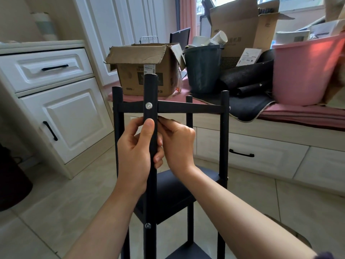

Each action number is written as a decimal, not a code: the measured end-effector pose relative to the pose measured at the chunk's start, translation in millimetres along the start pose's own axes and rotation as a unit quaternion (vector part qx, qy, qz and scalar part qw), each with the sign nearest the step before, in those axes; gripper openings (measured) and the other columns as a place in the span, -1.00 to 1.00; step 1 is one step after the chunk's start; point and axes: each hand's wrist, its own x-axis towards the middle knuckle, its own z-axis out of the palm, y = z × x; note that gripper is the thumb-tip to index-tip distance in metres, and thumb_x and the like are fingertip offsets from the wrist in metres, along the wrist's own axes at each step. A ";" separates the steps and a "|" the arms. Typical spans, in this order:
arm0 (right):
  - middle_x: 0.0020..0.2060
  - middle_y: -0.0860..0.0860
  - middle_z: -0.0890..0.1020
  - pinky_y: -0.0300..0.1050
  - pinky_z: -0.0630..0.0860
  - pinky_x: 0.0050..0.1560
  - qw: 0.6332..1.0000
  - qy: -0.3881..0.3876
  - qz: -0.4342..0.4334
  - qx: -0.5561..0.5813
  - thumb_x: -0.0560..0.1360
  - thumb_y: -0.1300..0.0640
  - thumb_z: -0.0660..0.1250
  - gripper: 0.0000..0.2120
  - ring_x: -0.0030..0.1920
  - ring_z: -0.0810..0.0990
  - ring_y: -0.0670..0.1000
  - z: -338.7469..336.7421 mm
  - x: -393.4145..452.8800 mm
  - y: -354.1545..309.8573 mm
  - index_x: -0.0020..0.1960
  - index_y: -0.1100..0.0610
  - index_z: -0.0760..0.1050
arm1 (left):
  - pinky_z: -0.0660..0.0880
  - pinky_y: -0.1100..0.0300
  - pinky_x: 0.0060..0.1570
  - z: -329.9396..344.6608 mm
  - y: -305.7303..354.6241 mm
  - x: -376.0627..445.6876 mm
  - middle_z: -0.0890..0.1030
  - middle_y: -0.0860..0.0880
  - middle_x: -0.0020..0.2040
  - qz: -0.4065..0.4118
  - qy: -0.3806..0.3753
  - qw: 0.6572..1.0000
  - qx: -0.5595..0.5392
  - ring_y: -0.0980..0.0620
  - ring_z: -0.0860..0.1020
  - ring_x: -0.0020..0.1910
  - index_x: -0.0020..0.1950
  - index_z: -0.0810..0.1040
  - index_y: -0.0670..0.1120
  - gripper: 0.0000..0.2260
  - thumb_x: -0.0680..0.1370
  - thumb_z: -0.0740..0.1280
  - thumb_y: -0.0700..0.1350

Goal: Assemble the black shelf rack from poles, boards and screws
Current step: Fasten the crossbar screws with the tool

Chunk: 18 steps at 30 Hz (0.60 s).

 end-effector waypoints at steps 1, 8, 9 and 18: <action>-0.34 0.12 0.66 0.20 0.52 -0.14 1.000 -0.002 0.008 0.012 0.58 0.19 0.34 -0.80 -0.28 0.61 0.15 1.8 -0.2 -0.2 -0.11 0.26 0.67 | 0.28 0.28 -0.59 -0.7 -0.2 0.3 0.49 -0.12 -0.35 0.000 0.001 1.000 -0.002 0.02 0.34 -0.59 -0.01 0.53 -0.05 -0.80 0.59 0.28 0.07; -0.43 0.10 0.60 0.19 0.52 -0.18 0.997 0.002 0.043 0.056 0.57 0.19 0.34 -0.77 -0.33 0.57 0.20 6.4 -1.1 -2.9 -0.19 0.29 0.64 | 0.28 0.29 -0.57 -4.5 -1.0 1.4 0.47 -0.14 -0.34 0.001 -0.008 1.000 -0.004 0.01 0.33 -0.59 -0.02 0.51 -0.07 -0.79 0.59 0.28 0.07; -0.46 0.07 0.58 0.17 0.52 -0.21 0.998 0.001 0.043 0.052 0.57 0.20 0.35 -0.76 -0.36 0.55 0.18 6.2 -1.5 -3.0 -0.22 0.28 0.63 | 0.27 0.29 -0.57 -4.9 -1.1 2.1 0.47 -0.14 -0.34 -0.001 -0.007 1.000 -0.004 0.02 0.33 -0.59 -0.03 0.51 -0.07 -0.78 0.59 0.29 0.08; -0.29 0.06 0.66 0.06 0.52 -0.18 0.998 -0.024 -0.035 -0.054 0.55 0.24 0.37 -0.86 -0.26 0.60 0.03 -19.1 -6.8 -2.0 -0.12 0.24 0.67 | 0.28 0.28 -0.57 -10.2 -0.6 4.8 0.49 -0.10 -0.34 -0.006 0.002 1.000 0.026 0.03 0.35 -0.58 -0.03 0.52 -0.04 -0.79 0.63 0.27 0.09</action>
